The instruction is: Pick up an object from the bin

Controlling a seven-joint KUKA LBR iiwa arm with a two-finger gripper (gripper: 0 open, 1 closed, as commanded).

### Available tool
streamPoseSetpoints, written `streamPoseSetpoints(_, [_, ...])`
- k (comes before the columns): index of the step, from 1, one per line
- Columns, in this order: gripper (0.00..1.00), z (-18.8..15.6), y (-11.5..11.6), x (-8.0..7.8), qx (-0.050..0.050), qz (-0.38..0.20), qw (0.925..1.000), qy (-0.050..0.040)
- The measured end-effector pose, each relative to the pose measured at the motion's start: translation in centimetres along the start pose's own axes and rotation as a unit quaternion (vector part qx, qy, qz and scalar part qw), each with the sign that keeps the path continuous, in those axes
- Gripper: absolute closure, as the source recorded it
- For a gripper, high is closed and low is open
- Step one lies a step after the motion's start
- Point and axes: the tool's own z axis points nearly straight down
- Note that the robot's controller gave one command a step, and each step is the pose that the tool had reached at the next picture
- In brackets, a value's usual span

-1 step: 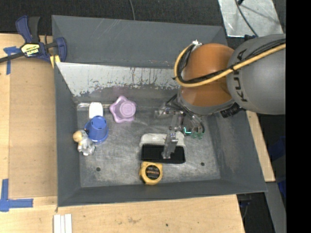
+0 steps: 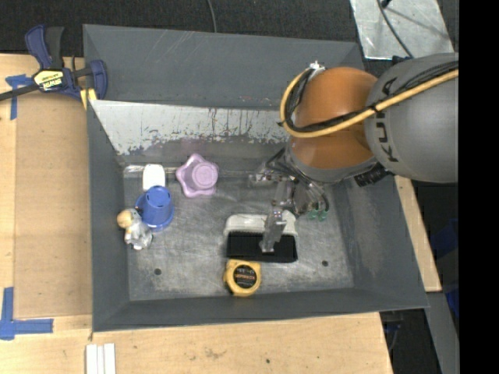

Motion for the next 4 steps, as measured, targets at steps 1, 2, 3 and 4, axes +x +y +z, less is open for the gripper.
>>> streamPoseSetpoints(1, [0.00,5.5,0.3,0.9,0.000,0.000,1.0000,-0.0027])
streamPoseSetpoints(2, [0.00,6.4,0.1,1.1,0.001,0.012,0.9999,-0.0022])
streamPoseSetpoints(3, [0.00,4.1,0.3,0.5,0.000,0.008,1.0000,-0.0013])
streamPoseSetpoints(4, [0.00,6.4,0.1,1.0,0.000,0.012,0.9999,0.0013])
